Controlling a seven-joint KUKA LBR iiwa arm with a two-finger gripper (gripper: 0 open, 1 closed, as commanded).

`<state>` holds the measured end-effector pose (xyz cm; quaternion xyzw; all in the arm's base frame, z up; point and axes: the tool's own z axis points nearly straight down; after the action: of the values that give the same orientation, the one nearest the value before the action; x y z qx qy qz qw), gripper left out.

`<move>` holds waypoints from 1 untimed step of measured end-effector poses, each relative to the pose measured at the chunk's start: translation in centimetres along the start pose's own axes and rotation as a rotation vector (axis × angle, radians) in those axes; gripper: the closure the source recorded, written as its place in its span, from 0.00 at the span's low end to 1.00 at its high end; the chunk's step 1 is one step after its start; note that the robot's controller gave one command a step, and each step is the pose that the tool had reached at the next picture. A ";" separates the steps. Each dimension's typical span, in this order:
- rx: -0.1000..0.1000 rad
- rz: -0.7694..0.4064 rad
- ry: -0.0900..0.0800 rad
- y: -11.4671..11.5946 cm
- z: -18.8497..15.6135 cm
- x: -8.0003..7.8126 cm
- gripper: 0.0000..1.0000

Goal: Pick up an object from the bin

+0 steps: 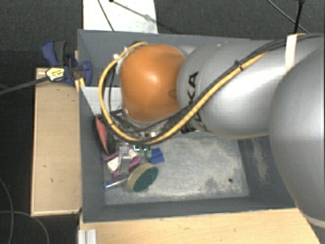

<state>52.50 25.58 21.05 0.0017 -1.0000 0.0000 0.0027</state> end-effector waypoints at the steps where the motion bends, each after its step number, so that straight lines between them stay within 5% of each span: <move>1: 0.004 0.057 -0.002 -10.4 3.1 3.0 0.00</move>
Offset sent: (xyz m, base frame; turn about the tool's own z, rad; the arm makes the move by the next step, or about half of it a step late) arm -0.0291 -0.0991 -0.0296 0.0489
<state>49.54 15.15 17.95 -0.0266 -0.9996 0.0020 0.0019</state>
